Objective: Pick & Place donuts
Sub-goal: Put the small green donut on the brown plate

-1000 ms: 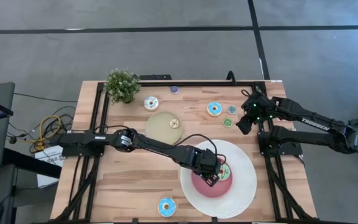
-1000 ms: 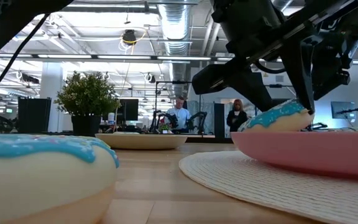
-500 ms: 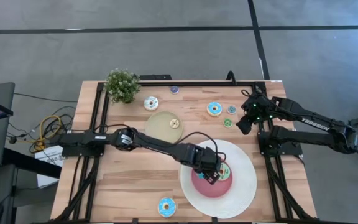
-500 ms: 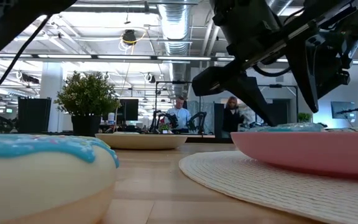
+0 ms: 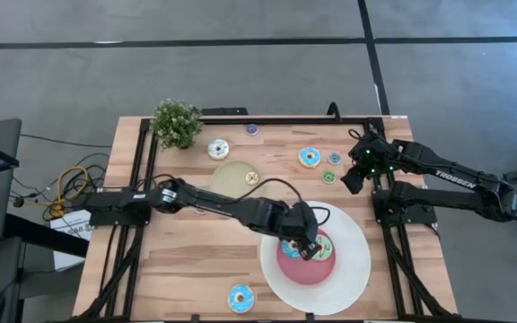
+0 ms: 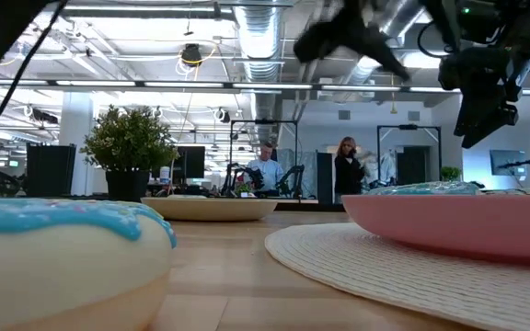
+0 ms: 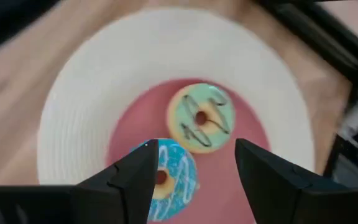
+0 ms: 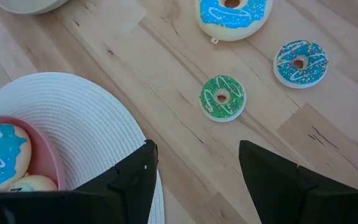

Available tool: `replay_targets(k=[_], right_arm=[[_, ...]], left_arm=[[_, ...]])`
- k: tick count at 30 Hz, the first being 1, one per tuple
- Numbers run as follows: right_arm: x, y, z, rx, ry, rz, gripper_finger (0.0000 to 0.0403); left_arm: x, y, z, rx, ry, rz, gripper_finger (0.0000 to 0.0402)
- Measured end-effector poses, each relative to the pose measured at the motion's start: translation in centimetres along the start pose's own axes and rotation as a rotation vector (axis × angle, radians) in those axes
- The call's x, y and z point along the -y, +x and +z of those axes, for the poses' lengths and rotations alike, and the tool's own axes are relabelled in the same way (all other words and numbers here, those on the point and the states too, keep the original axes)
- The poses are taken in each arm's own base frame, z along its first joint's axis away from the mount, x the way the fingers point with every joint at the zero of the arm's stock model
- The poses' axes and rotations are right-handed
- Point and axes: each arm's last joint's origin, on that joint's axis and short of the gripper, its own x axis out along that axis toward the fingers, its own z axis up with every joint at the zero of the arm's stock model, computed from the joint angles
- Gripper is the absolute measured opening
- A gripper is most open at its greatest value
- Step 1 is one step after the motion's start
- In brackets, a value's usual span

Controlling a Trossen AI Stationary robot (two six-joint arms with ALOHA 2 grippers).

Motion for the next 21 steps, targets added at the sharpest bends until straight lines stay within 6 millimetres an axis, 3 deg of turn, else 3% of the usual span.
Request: replay_targets(k=[4, 10, 21], right_arm=[[0.0, 0.0, 0.0, 0.0, 0.008, 0.0, 0.0214], [0.0, 0.0, 0.0, 0.005, 0.011, 0.002, 0.0214], [-0.2, 0.0, 0.9, 0.088, 0.057, 0.026, 0.0214]], left_arm=[[0.9, -3.0, 0.4, 0.041, 0.139, -0.045, 0.0173], [1.6, -4.4, 0.0, 0.072, 0.302, -0.033, 0.002], [1.1, -4.6, -2.8, -0.039, 0.491, 0.148, 0.0]])
